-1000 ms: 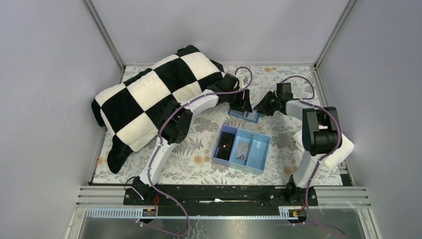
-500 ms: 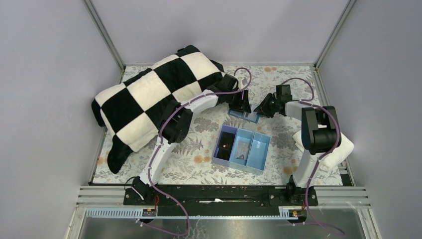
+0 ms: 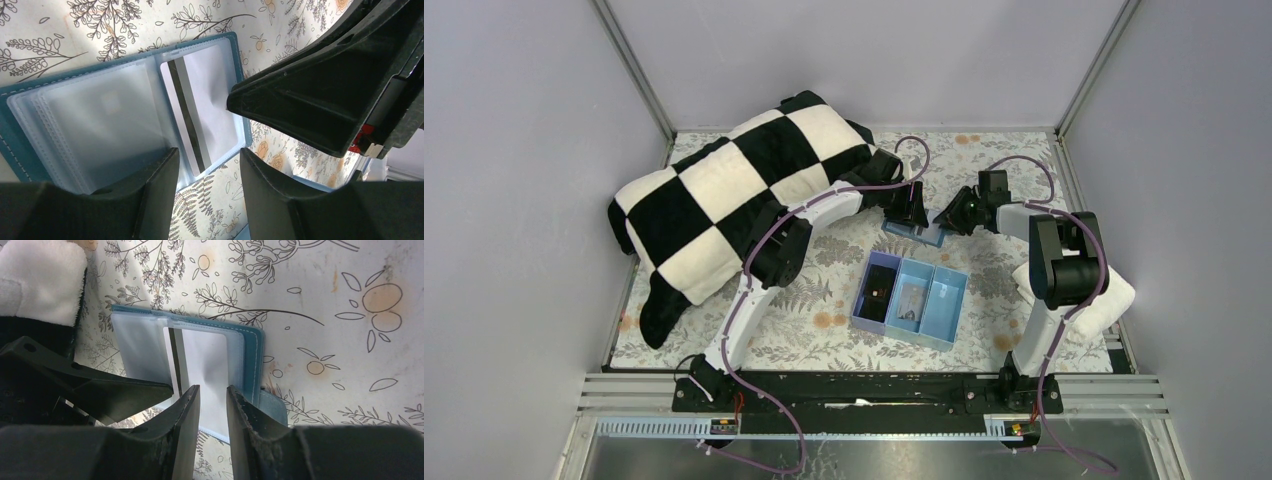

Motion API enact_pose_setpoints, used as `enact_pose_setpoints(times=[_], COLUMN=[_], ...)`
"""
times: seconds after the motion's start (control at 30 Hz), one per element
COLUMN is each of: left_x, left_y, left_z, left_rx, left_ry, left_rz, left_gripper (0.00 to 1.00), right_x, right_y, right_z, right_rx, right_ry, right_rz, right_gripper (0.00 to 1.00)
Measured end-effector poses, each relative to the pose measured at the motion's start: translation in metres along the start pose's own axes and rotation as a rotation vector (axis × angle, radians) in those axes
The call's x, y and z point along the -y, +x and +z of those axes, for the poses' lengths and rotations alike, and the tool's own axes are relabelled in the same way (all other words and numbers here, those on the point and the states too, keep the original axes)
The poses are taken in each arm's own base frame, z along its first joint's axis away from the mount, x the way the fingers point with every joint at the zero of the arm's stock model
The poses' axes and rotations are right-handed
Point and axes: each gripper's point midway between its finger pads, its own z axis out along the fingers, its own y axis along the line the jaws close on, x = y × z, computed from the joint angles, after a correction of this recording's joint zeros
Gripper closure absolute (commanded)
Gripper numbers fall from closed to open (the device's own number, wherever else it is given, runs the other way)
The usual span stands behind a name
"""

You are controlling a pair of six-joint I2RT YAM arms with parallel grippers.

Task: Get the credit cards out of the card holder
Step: Remove the credit card from the card holder.

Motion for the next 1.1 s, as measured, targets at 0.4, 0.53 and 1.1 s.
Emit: enact_pose_setpoints(times=[0.4, 0.53, 1.1], left_x=[-0.004, -0.004, -0.014], left_y=[0.001, 0.001, -0.002], left_z=[0.001, 0.002, 0.007], left_rx=[-0.003, -0.007, 0.006], left_ry=[0.038, 0.056, 0.081], left_rz=[-0.011, -0.025, -0.116], left_gripper=[0.61, 0.62, 1.00], right_x=[-0.002, -0.002, -0.002], right_y=[-0.003, -0.003, -0.003], right_z=[0.003, 0.003, 0.003], right_rx=[0.010, 0.010, 0.013], right_ry=[-0.013, -0.013, -0.014], right_rz=[0.002, 0.002, 0.002], right_gripper=[0.66, 0.66, 0.67])
